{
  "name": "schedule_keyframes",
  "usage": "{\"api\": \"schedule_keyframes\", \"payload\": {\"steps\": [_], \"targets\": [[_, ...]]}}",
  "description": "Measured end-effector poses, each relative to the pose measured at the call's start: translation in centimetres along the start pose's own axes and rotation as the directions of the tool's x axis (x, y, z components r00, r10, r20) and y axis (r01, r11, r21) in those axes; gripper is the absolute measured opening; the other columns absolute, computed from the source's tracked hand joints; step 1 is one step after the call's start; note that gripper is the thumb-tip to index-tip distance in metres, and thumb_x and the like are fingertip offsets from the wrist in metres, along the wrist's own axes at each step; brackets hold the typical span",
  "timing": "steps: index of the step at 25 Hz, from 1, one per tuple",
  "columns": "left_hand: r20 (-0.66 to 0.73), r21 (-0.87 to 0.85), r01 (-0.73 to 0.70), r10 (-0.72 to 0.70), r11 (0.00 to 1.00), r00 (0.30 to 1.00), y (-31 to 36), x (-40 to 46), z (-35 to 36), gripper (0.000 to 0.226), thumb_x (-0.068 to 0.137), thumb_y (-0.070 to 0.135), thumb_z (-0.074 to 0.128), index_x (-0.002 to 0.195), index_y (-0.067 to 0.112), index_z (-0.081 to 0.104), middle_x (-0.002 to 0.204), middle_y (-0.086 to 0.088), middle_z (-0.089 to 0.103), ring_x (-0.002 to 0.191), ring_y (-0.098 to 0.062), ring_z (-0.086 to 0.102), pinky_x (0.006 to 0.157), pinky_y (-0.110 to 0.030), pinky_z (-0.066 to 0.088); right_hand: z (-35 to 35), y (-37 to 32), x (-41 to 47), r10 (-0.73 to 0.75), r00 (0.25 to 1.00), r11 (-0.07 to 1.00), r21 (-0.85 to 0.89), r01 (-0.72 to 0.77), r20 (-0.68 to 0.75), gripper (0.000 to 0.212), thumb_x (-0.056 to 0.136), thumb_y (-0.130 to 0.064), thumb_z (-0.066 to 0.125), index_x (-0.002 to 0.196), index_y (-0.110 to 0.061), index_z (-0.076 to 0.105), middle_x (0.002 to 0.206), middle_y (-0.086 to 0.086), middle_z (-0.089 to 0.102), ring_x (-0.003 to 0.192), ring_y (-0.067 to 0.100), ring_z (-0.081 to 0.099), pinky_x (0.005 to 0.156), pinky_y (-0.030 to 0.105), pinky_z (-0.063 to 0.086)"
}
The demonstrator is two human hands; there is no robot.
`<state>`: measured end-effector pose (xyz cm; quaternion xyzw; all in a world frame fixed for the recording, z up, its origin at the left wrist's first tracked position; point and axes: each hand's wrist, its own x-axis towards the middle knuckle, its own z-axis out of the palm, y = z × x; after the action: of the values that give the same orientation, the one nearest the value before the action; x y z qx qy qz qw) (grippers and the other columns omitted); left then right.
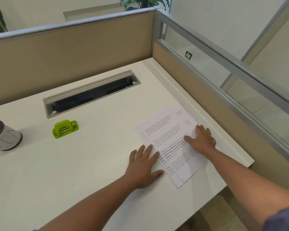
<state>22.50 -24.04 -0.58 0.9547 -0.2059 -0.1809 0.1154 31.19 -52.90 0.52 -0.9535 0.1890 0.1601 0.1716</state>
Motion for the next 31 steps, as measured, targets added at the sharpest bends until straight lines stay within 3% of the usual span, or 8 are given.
{"api": "schedule_keyframes", "payload": {"steps": [8,15,21,24,27,29,31], "targets": [[-0.106,-0.061,0.188,-0.193,0.98,0.975,-5.1,-7.3,0.5,0.072,0.092,0.074,0.017,0.152,0.035,0.027,0.17,0.001,0.005,0.156,-0.026,-0.002,0.123,-0.048,0.0,6.1,-7.5,-7.9,-0.287,0.958,0.955,-0.08,0.287,0.002,0.088,0.086,-0.061,0.058,0.154,-0.017,0.026,0.163,0.005,0.026,0.149,0.032,0.019,0.114,0.052,0.029],[-0.112,-0.159,0.36,-0.379,0.92,0.919,-12.2,-19.3,1.7,0.062,0.093,0.066,0.041,0.147,0.035,0.035,0.169,0.005,0.008,0.156,-0.024,0.0,0.123,-0.044,0.005,11.4,-15.6,-17.3,-0.406,0.91,0.906,-0.091,0.413,0.086,0.086,0.085,-0.057,0.062,0.153,-0.018,0.028,0.16,0.001,0.029,0.143,0.028,0.024,0.109,0.047,0.035],[-0.071,-0.237,0.464,-0.492,0.853,0.868,-15.2,-26.4,2.7,0.078,0.094,0.061,0.049,0.159,0.036,0.015,0.169,0.011,0.001,0.155,-0.023,-0.006,0.123,-0.045,0.005,13.6,-20.3,-22.3,-0.377,0.909,0.926,0.051,0.375,0.177,0.082,0.082,-0.044,0.071,0.149,-0.014,0.034,0.156,0.007,0.03,0.138,0.034,0.029,0.106,0.044,0.038],[-0.056,-0.281,0.477,-0.511,0.832,0.858,-16.1,-28.4,2.8,0.076,0.094,0.055,0.054,0.159,0.036,0.018,0.169,0.014,0.0,0.155,-0.021,-0.006,0.123,-0.043,0.004,13.9,-21.9,-23.6,-0.38,0.898,0.923,0.151,0.353,0.221,0.056,0.077,-0.039,0.073,0.121,-0.015,0.048,0.132,0.009,0.044,0.117,0.032,0.046,0.091,0.04,0.045],[-0.063,-0.304,0.472,-0.512,0.828,0.857,-16.4,-29.3,3.0,0.075,0.095,0.051,0.057,0.159,0.036,0.02,0.169,0.014,0.001,0.155,-0.018,-0.005,0.123,-0.041,0.005,13.9,-23.0,-24.1,-0.341,0.9,0.932,0.222,0.286,0.273,0.048,0.072,-0.038,0.076,0.102,-0.014,0.047,0.115,0.006,0.048,0.1,0.028,0.053,0.077,0.038,0.048],[-0.069,-0.314,0.469,-0.513,0.825,0.856,-16.3,-29.6,3.1,0.075,0.094,0.05,0.058,0.158,0.037,0.021,0.169,0.014,0.001,0.155,-0.018,-0.005,0.123,-0.041,0.005,13.8,-23.4,-24.2,-0.307,0.903,0.938,0.253,0.235,0.3,0.047,0.071,-0.037,0.078,0.098,-0.015,0.046,0.109,0.006,0.051,0.098,0.029,0.054,0.078,0.04,0.05],[-0.068,-0.318,0.469,-0.514,0.824,0.855,-16.3,-29.6,3.1,0.075,0.094,0.049,0.058,0.158,0.037,0.021,0.169,0.014,0.001,0.155,-0.018,-0.005,0.123,-0.041,0.004,13.8,-23.6,-24.2,-0.278,0.902,0.941,0.28,0.188,0.329,0.05,0.071,-0.036,0.08,0.104,-0.019,0.047,0.113,0.006,0.056,0.107,0.03,0.055,0.088,0.043,0.05]]}}
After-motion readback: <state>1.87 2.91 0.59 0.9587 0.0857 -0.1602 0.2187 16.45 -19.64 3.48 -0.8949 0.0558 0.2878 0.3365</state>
